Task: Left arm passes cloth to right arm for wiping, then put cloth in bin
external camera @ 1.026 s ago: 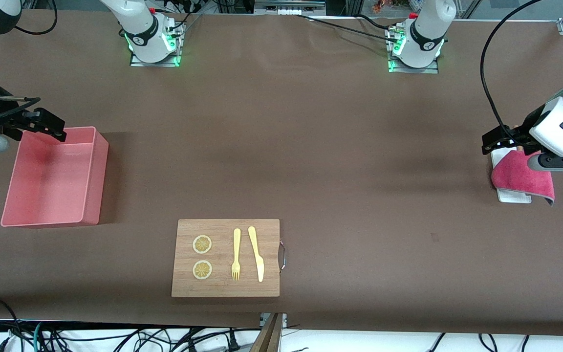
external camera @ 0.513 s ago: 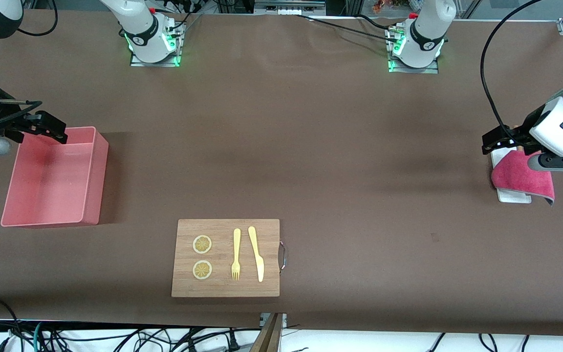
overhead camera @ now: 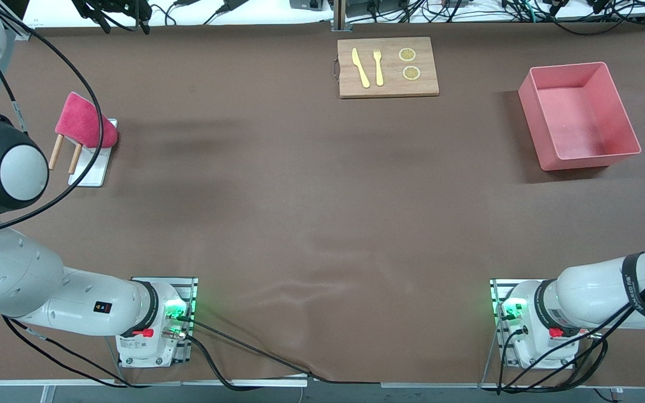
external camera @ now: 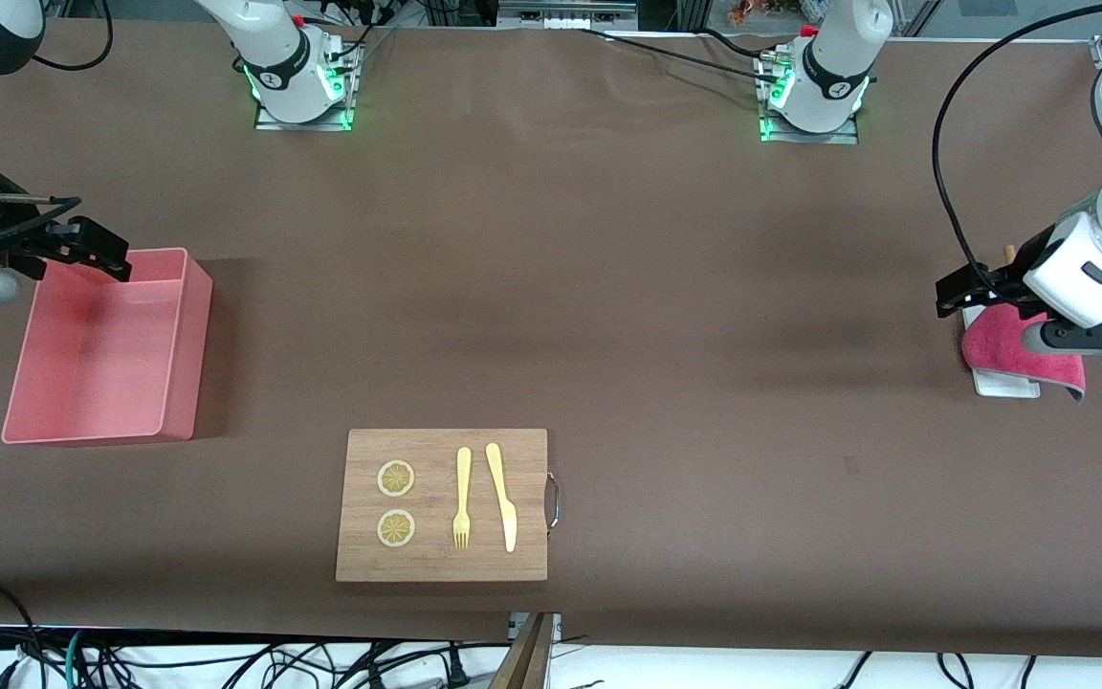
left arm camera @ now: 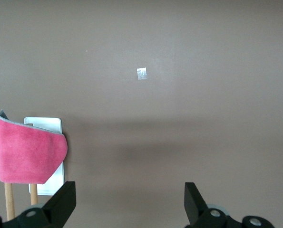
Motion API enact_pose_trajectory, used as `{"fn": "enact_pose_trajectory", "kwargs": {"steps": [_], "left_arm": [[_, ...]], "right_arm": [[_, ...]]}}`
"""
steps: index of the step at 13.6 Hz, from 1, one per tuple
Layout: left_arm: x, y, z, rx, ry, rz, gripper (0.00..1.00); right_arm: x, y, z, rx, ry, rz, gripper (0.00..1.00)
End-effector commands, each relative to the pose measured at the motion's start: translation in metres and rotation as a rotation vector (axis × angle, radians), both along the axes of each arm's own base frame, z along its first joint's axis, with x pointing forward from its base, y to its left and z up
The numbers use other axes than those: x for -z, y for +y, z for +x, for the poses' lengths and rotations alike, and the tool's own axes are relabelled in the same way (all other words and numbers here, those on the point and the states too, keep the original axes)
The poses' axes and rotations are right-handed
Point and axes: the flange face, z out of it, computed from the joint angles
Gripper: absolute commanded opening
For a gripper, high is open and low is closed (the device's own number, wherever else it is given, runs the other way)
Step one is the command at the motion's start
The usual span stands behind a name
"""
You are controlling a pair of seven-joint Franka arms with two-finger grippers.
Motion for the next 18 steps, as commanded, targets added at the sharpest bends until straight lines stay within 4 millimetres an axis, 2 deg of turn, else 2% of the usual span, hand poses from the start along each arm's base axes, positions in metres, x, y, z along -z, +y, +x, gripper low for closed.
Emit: {"fn": "enact_pose_trajectory", "kwargs": {"steps": [1, 6, 8, 10, 12, 15, 18], "left_arm": [[-0.003, 0.0, 0.007, -0.003, -0.005, 0.017, 1.0], [-0.01, -0.002, 0.004, -0.001, -0.011, 0.006, 1.0], [-0.025, 0.003, -0.001, -0.002, -0.023, 0.009, 1.0], [-0.02, 0.001, -0.009, 0.0, 0.044, 0.017, 1.0], [-0.028, 0.003, -0.014, 0.007, 0.053, 0.015, 1.0], [-0.032, 0.007, -0.02, 0.156, 0.075, 0.005, 1.0], [-0.034, 0.017, -0.019, 0.172, 0.075, 0.006, 1.0]], "right_arm": [[-0.005, -0.004, 0.003, -0.007, -0.008, -0.01, 0.99], [-0.006, 0.0, 0.003, -0.018, -0.008, -0.006, 0.99], [-0.009, 0.0, 0.0, -0.019, -0.006, -0.004, 0.99], [-0.008, -0.001, 0.0, -0.017, -0.003, -0.005, 0.99], [-0.011, 0.0, -0.002, -0.015, -0.006, -0.005, 0.99], [-0.01, 0.0, -0.001, -0.017, -0.004, -0.005, 0.99], [-0.012, 0.001, -0.002, -0.017, -0.006, -0.003, 0.99]]}}
